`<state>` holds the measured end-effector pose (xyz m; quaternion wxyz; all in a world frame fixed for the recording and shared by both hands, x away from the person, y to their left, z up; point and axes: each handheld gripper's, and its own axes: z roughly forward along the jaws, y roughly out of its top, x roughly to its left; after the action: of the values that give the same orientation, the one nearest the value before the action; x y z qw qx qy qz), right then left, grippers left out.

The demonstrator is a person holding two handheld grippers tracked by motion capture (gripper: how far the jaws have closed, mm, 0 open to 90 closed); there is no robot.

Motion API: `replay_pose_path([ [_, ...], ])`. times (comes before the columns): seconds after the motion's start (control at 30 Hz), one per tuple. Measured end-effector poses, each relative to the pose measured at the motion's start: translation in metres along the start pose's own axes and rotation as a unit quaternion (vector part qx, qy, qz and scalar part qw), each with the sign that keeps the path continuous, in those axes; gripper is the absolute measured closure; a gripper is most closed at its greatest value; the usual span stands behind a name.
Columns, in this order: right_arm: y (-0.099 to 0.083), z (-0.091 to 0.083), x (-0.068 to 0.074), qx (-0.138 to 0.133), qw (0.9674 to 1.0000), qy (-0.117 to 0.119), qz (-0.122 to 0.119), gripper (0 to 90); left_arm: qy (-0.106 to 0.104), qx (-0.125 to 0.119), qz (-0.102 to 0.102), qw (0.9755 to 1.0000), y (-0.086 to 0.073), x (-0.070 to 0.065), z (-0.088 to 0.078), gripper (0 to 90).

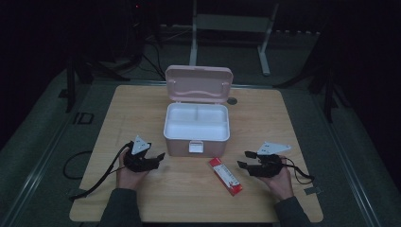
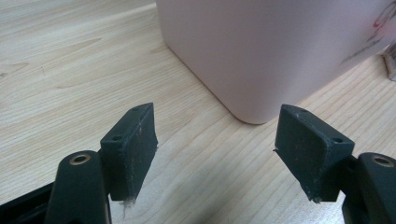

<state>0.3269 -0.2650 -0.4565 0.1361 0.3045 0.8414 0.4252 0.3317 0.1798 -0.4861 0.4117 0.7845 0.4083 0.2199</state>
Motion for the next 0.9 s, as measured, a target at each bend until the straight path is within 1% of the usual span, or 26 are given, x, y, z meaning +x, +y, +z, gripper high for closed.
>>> replay_pose_path([
  [0.03,0.001,0.001,0.002,0.003,1.0000,0.001,-0.001,44.2,-0.001,0.000,0.000,1.0000,0.000,0.000,0.000,28.8],
  [0.1,0.001,0.001,0.002,0.003,1.0000,0.001,-0.001,44.2,-0.002,-0.001,0.000,1.0000,0.000,-0.001,0.000,28.9],
  [0.13,0.003,0.001,0.005,0.005,1.0000,-0.002,-0.006,44.2,-0.004,-0.002,0.001,1.0000,0.000,-0.001,0.000,28.9],
  [0.17,0.006,0.003,0.010,0.011,0.9999,0.001,-0.012,44.2,-0.003,-0.004,0.001,1.0000,0.000,-0.001,-0.001,28.8],
  [0.23,0.009,0.005,0.014,0.013,0.9998,0.001,-0.014,44.0,-0.001,-0.005,-0.001,1.0000,0.000,-0.001,-0.001,28.8],
  [0.3,0.011,0.008,0.020,0.019,0.9997,0.006,-0.015,43.8,-0.002,-0.006,-0.002,1.0000,0.000,-0.001,-0.001,28.8],
  [0.4,0.012,0.017,0.029,0.028,0.9992,0.019,-0.021,43.2,-0.004,-0.002,-0.001,1.0000,0.000,-0.002,0.000,28.8],
  [0.47,0.013,0.024,0.034,0.044,0.9986,0.014,-0.026,42.0,0.001,-0.001,-0.001,1.0000,0.000,-0.002,-0.001,28.8],
  [0.5,0.013,0.024,0.034,0.044,0.9986,0.014,-0.026,42.0,0.001,-0.001,-0.001,1.0000,0.000,-0.002,-0.001,29.0],
  [0.53,0.013,0.027,0.037,0.049,0.9983,0.014,-0.029,41.2,0.005,-0.003,0.001,1.0000,0.000,-0.002,-0.001,29.0],
  [0.57,0.012,0.033,0.041,0.062,0.9975,0.012,-0.032,39.5,0.005,-0.004,0.001,1.0000,0.000,-0.002,-0.001,29.7],
  [0.63,0.011,0.038,0.043,0.069,0.9970,0.005,-0.035,38.8,0.003,-0.005,0.001,1.0000,0.000,-0.002,-0.001,29.8],
  [0.7,0.011,0.043,0.045,0.077,0.9965,0.007,-0.034,38.0,0.003,-0.003,0.002,1.0000,0.000,-0.003,0.000,29.8],
  [0.73,0.010,0.046,0.047,0.078,0.9965,0.008,-0.029,38.0,0.004,0.000,0.005,1.0000,0.000,-0.003,0.000,29.8],
  [0.8,0.011,0.049,0.047,0.076,0.9968,0.018,-0.020,38.0,0.002,-0.001,0.005,1.0000,0.000,-0.005,0.001,29.9],
  [0.9,0.013,0.054,0.049,0.079,0.9965,0.021,-0.018,38.1,0.000,0.002,0.008,1.0000,0.000,-0.006,0.002,30.0],
])
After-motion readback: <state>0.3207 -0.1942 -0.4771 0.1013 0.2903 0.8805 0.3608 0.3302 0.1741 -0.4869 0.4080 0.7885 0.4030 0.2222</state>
